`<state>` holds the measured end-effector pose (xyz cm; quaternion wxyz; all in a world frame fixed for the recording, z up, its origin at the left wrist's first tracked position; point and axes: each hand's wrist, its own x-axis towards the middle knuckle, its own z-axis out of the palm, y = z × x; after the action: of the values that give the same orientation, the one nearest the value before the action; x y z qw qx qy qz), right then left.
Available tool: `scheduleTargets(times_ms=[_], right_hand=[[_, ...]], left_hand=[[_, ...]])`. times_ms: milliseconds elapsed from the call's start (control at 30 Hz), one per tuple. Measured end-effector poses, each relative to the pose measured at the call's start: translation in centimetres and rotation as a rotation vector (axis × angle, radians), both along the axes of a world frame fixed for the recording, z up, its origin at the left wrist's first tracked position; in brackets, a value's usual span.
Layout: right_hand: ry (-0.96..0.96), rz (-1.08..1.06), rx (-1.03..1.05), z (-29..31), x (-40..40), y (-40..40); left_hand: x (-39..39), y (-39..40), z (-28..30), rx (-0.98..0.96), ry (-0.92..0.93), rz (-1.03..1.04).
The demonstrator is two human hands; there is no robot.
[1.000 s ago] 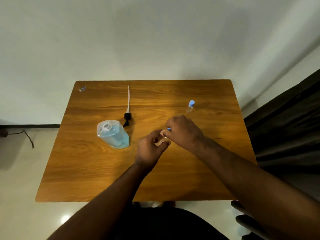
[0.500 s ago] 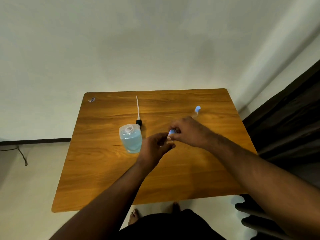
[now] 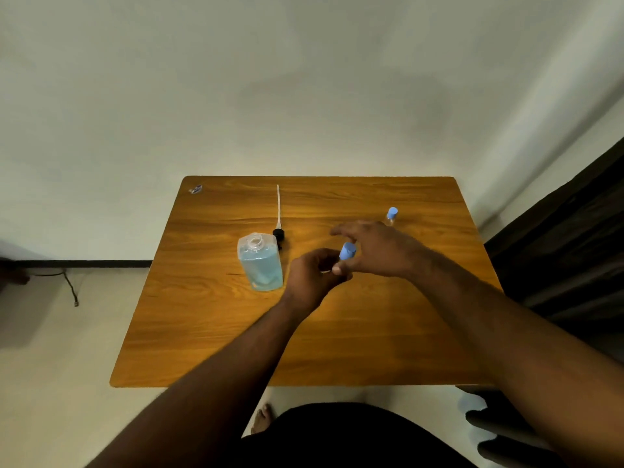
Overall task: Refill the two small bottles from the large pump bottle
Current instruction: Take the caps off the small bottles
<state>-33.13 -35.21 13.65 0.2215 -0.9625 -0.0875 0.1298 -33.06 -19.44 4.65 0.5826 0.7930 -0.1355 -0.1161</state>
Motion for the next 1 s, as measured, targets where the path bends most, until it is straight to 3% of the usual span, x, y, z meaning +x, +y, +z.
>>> scheduleTargets(times_ms=[100,200,333,500,667,1000], right_hand=[[-0.094,0.027,-0.017,-0.1,0.4,-0.3],[-0.120,0.053,0.104,0.4,0.7,-1.8],[-0.127,-0.176,0.359,-1.4,1.0,-4.7],[0.032,-0.484,0.573,-9.8,1.3,-6.6],[0.049,-0.630,0.504,-17.5,0.9,-6.9],[-0.018,-0.457,0.222,-23.7,1.2,-6.9]], left_hand=[[0.0,-0.6,-0.3,0.025,0.002,0.044],[0.0,-1.3,-0.7,0.015,0.037,0.102],[0.3,-2.2,-2.3,-0.033,0.127,0.146],[0.9,-4.0,-5.8,0.030,0.127,0.118],[1.9,-5.3,-10.0,0.103,0.147,0.108],[2.4,-5.1,-13.8,0.181,0.217,0.094]])
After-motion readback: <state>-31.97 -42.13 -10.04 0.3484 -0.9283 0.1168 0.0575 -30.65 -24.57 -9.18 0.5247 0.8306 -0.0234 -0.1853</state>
